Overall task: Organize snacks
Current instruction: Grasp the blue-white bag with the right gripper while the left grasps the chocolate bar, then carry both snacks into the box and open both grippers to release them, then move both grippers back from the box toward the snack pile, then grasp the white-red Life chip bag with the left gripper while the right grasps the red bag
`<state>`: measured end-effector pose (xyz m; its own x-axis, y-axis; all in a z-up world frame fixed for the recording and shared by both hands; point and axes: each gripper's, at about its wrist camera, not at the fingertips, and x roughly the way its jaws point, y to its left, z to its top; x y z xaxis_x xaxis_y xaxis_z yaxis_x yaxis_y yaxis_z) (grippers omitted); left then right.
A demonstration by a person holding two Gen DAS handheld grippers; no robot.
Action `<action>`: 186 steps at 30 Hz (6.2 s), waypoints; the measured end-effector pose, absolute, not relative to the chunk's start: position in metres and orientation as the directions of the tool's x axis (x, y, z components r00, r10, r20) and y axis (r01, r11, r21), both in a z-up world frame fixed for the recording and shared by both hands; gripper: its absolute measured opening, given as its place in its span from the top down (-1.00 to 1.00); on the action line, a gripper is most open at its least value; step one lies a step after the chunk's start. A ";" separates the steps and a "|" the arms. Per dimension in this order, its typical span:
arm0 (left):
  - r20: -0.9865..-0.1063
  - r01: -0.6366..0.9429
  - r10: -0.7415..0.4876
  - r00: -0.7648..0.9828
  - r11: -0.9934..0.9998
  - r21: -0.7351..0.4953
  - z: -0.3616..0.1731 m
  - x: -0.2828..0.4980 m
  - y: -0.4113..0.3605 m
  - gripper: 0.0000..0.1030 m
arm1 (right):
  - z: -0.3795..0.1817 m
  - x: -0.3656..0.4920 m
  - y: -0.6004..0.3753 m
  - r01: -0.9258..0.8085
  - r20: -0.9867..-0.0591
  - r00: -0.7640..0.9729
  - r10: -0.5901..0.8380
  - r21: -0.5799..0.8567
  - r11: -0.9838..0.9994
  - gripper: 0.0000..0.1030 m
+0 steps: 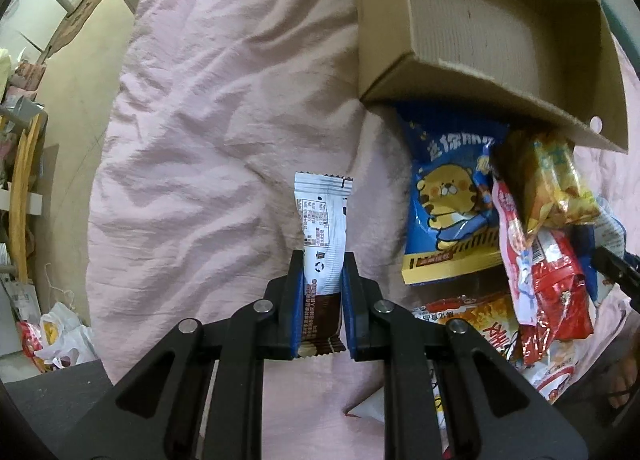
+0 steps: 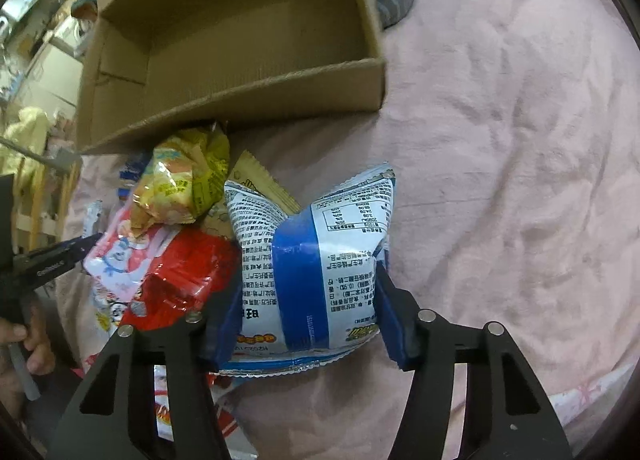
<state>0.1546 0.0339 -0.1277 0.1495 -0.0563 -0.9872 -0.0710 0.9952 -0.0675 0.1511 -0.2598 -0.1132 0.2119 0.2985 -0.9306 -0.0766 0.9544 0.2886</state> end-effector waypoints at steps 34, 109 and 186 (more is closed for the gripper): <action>-0.827 -0.001 -0.152 0.540 0.983 -0.182 0.003 0.182 0.000 0.74 | -0.016 0.166 -0.267 -0.209 -0.646 0.570 0.507 0.483 0.850 -0.16; -0.778 0.063 -0.118 0.618 0.993 -0.101 -0.033 0.234 -0.042 -0.55 | -0.056 0.266 -0.242 -0.150 -0.692 0.581 0.428 0.426 0.892 -0.90; -0.971 0.018 -0.239 0.024 0.971 -0.239 -0.142 0.100 -0.027 0.14 | -0.122 0.144 -0.209 -0.077 -0.912 0.177 0.371 0.363 0.928 -0.90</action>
